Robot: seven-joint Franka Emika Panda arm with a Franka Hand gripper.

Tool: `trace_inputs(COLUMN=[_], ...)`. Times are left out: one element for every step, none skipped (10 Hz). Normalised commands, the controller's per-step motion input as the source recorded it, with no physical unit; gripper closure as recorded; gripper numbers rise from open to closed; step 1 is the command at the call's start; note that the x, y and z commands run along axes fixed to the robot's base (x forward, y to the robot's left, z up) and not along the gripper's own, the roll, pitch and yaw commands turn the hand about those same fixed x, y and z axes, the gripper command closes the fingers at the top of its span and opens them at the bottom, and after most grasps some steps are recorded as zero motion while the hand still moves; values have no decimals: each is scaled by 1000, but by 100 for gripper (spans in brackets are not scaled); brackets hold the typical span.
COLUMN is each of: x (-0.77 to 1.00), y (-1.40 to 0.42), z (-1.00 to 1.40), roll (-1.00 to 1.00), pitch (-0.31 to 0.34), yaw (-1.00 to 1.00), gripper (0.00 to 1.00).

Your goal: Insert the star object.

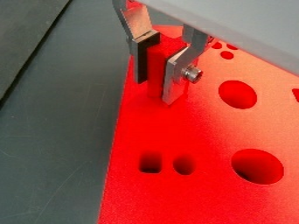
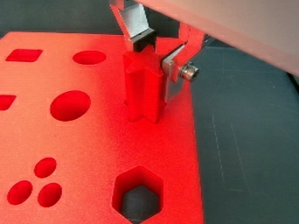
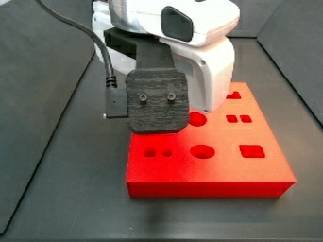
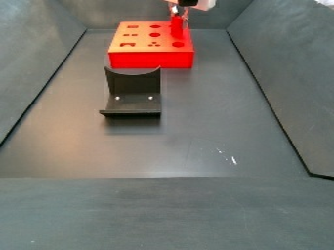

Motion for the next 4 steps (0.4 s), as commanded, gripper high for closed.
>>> trace_inputs(x=[0,0,0,0], y=[-29,0,0,0], z=[-771,-60,0,0], roll=[17,121,6,9], pitch=[-236,39,0,0], yaw=[0,0,0,0], gripper=[100,100,100,100])
